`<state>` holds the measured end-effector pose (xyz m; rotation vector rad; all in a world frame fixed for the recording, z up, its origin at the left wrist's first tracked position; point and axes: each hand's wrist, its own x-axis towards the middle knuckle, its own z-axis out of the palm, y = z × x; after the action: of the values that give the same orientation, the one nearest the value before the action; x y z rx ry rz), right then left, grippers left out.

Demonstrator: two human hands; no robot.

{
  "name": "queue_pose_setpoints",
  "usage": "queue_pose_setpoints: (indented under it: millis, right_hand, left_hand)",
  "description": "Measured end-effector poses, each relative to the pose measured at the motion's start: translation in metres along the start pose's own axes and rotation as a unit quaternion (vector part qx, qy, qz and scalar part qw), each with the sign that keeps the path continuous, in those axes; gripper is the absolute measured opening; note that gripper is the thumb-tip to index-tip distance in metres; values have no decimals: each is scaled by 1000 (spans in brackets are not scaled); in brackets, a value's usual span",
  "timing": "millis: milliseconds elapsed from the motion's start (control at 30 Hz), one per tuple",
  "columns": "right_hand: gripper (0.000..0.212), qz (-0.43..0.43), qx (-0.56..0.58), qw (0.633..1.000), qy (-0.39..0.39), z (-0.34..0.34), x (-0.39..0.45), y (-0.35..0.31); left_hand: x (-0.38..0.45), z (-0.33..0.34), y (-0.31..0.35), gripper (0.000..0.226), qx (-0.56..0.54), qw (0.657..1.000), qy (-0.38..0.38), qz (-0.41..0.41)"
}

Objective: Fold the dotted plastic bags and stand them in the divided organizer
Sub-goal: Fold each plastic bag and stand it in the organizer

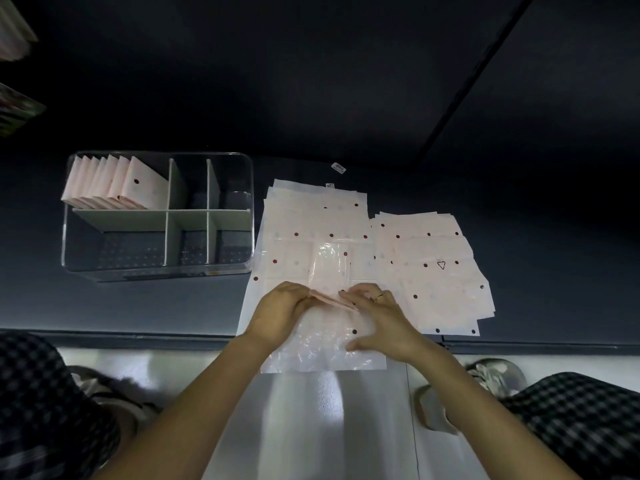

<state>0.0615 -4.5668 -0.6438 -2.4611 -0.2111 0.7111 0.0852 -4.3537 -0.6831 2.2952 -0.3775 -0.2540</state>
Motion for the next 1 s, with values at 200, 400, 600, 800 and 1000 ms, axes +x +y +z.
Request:
queue_pose_setpoints:
  millis: [200, 400, 600, 800, 1000]
  right_hand:
    - [28, 84, 178, 969, 149, 10, 30, -6]
    - [14, 206, 213, 945, 139, 4, 46, -13]
    - [17, 235, 205, 943, 117, -3, 46, -17]
    - [32, 251, 238, 929, 135, 2, 46, -19]
    - [19, 269, 238, 921, 150, 6, 45, -19]
  left_hand:
    - [11, -2, 5, 39, -26, 995, -12, -98]
    - [26, -2, 12, 38, -15, 980, 0, -198]
    - [35, -3, 12, 40, 10, 975, -28, -218]
    - [43, -2, 15, 35, 31, 969, -52, -240]
    - [49, 0, 17, 21, 47, 965, 10, -256]
